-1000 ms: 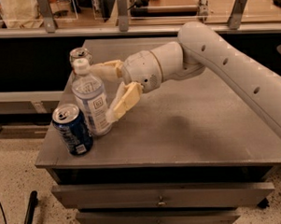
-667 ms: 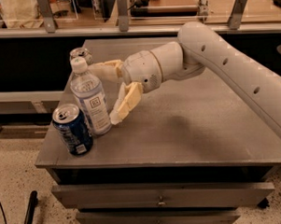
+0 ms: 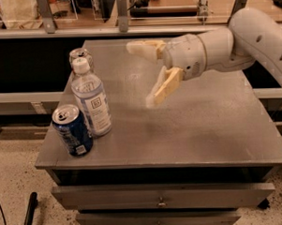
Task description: Move blue plastic bottle near pepsi can
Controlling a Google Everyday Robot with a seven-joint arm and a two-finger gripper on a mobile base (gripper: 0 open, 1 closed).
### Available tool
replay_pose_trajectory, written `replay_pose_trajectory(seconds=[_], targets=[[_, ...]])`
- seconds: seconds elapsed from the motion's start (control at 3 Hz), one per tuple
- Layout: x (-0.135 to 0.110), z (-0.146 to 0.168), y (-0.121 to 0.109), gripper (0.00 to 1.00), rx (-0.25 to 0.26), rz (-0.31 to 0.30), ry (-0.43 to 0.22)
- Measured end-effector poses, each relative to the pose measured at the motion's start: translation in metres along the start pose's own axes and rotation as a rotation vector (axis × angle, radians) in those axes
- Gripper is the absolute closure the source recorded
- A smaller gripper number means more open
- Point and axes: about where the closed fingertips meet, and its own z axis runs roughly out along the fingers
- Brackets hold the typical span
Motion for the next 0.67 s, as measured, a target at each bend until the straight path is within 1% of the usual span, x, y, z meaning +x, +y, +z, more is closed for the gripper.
replay_pose_trajectory(seconds=[0.33, 0.67], targets=[[-0.0056, -0.0428, 0.0002, 0.0, 0.11, 0.006, -0.001], [-0.0057, -0.0427, 0.0002, 0.0, 0.11, 0.006, -0.001]])
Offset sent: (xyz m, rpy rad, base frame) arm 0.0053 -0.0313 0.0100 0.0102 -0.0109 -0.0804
